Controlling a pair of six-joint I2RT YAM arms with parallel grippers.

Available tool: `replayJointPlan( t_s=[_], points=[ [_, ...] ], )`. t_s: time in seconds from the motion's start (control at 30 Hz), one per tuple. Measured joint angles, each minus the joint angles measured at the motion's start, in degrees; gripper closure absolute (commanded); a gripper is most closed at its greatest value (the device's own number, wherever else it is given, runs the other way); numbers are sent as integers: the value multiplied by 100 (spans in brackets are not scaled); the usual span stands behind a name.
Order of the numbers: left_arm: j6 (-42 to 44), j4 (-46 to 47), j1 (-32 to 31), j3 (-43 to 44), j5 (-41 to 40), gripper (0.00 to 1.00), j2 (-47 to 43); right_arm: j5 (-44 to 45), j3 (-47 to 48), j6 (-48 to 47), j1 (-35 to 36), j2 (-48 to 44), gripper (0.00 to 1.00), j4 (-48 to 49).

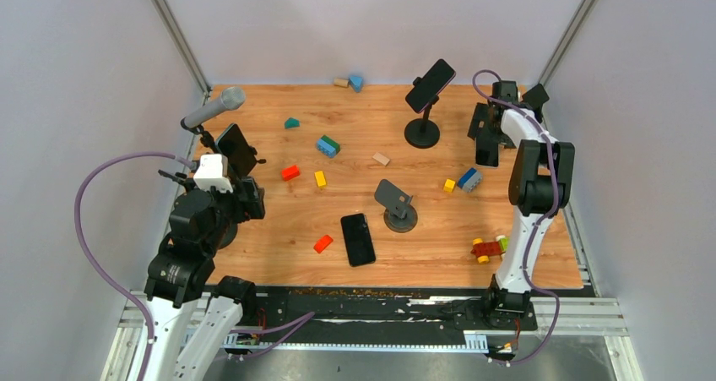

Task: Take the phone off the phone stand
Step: Move the phone to the center of the board, then pick up the phone at the center of the board.

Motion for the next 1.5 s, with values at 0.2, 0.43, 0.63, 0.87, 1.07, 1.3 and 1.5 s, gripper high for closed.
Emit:
replayJointPlan(
  t_s=[0.2,0.43,0.63,0.87,1.07,1.3,1.5],
  points=[
    [-2,0,0,0,0,0,0,-267,431,-160,-229,540,0,-256],
    [0,2,0,0,0,0,0,-693,820,-367,-334,826,6,-509],
    [-2,0,0,0,0,0,0,-704,833,-450,-326,837,8,-527],
    [0,0,0,-2,0,0,0,-686,870,-549,-212,872,44,-522],
    [0,0,0,-2,0,0,0,-719,911,-553,-190,901,88,-540],
    [0,2,0,0,0,0,0,-590,848,-452,-173,824,100,-533],
    [0,0,0,-2,-2,0,-7,-173,72,-389,-138,42,100,-627]
  ],
)
